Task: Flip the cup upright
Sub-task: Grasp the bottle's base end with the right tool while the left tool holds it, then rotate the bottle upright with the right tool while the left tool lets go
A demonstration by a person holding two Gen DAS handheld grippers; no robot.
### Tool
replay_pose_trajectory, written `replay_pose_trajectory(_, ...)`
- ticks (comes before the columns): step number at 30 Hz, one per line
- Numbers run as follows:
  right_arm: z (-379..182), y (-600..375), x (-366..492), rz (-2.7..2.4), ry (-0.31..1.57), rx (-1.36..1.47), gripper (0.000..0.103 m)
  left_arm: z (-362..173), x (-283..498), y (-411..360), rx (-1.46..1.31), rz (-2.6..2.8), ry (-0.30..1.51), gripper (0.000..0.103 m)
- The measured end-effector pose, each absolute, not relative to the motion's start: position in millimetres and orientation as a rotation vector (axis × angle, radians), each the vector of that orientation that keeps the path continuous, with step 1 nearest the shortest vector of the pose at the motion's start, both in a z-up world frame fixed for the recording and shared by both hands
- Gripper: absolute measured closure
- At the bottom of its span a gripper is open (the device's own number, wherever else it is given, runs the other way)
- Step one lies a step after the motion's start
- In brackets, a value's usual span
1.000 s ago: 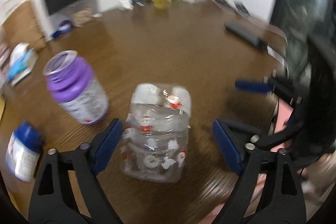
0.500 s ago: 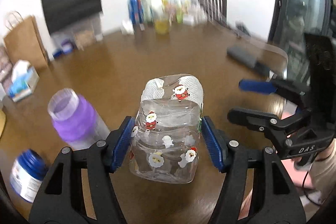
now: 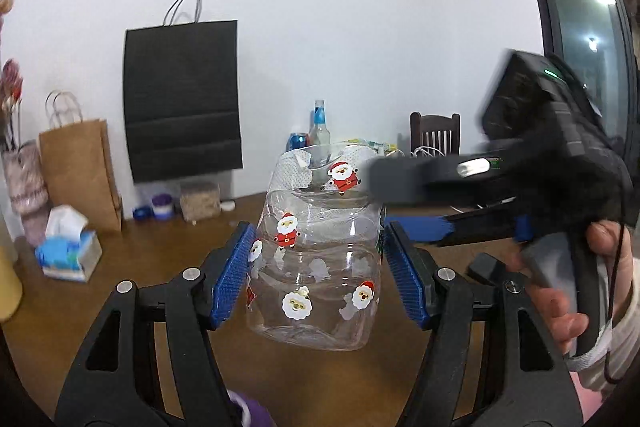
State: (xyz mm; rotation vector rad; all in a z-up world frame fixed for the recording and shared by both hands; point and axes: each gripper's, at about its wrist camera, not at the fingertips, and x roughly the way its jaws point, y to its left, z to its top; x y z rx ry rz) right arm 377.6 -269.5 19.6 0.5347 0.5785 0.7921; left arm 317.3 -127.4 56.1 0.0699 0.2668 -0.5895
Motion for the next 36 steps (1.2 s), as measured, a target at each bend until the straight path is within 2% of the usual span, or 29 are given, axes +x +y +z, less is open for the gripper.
replay_pose_trajectory(2, 19, -265, 401, 0.806, 0.586, 0.586, 0.017, 59, 328, -130, 0.095, -0.582, 0.256, 0.041)
replay_pose_trajectory(3, 16, -264, 409, 0.812, 0.592, 0.612, 0.023, 61, 333, -132, 0.112, -0.565, 0.252, 0.040)
replay_pose_trajectory(4, 14, -264, 417, 0.824, 0.598, 0.637, 0.036, 62, 338, -135, 0.134, -0.546, 0.260, 0.038)
replay_pose_trajectory(14, 8, -261, 427, 0.712, 0.550, 0.533, 0.036, 46, 378, -124, 0.045, -0.639, 0.348, 0.035)
replay_pose_trajectory(25, 5, -244, 398, 0.700, 0.530, 0.364, 0.036, 35, 361, -126, 0.121, -0.646, 0.429, 0.035)
replay_pose_trajectory(28, 3, -236, 388, 0.703, 0.538, 0.304, 0.036, 20, 361, -123, 0.132, -0.623, 0.478, 0.027)
replay_pose_trajectory(31, 1, -233, 381, 0.710, 0.538, 0.291, 0.036, 14, 361, -117, 0.134, -0.597, 0.523, 0.027)
replay_pose_trajectory(34, 11, -231, 375, 0.710, 0.508, 0.272, 0.036, 37, 343, -121, 0.208, -0.628, 0.401, 0.023)
replay_pose_trajectory(35, 14, -230, 374, 0.698, 0.498, 0.258, 0.036, 47, 337, -124, 0.243, -0.631, 0.335, 0.014)
replay_pose_trajectory(36, 18, -228, 374, 0.689, 0.489, 0.242, 0.036, 56, 333, -126, 0.271, -0.644, 0.276, 0.011)
